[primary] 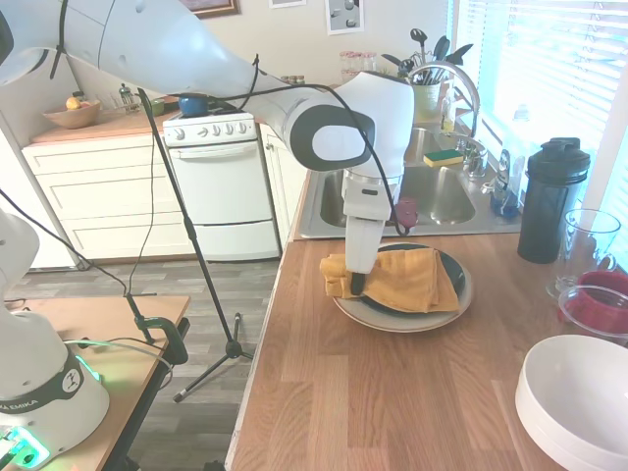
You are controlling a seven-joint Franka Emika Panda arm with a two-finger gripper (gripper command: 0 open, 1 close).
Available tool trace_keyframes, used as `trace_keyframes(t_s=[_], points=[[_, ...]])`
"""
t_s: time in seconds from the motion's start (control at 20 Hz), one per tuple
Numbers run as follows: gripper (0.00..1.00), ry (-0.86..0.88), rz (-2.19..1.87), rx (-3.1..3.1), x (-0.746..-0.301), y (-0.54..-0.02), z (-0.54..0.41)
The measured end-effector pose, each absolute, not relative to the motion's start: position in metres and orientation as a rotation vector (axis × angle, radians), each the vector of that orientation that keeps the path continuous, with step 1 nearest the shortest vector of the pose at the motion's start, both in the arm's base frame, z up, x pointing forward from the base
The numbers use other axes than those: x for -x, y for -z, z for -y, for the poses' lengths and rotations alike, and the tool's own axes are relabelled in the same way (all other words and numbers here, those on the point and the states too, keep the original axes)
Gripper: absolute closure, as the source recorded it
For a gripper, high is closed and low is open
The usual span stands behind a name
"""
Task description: Wipe the blue plate in counterclockwise motion
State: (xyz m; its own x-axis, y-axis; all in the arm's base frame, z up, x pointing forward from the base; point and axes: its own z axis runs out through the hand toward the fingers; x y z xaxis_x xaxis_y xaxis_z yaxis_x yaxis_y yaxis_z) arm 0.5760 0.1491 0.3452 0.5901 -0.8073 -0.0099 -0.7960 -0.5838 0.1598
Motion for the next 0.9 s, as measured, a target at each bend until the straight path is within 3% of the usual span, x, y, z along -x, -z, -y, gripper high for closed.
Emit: trace_keyframes(t_s=[0.6,0.9], points=[[1.0,0.092,1.418,-2.684,-0.597,-0.388,-0.121],[1.0,0.096,1.51,-2.692,-0.586,-0.417,-0.041]])
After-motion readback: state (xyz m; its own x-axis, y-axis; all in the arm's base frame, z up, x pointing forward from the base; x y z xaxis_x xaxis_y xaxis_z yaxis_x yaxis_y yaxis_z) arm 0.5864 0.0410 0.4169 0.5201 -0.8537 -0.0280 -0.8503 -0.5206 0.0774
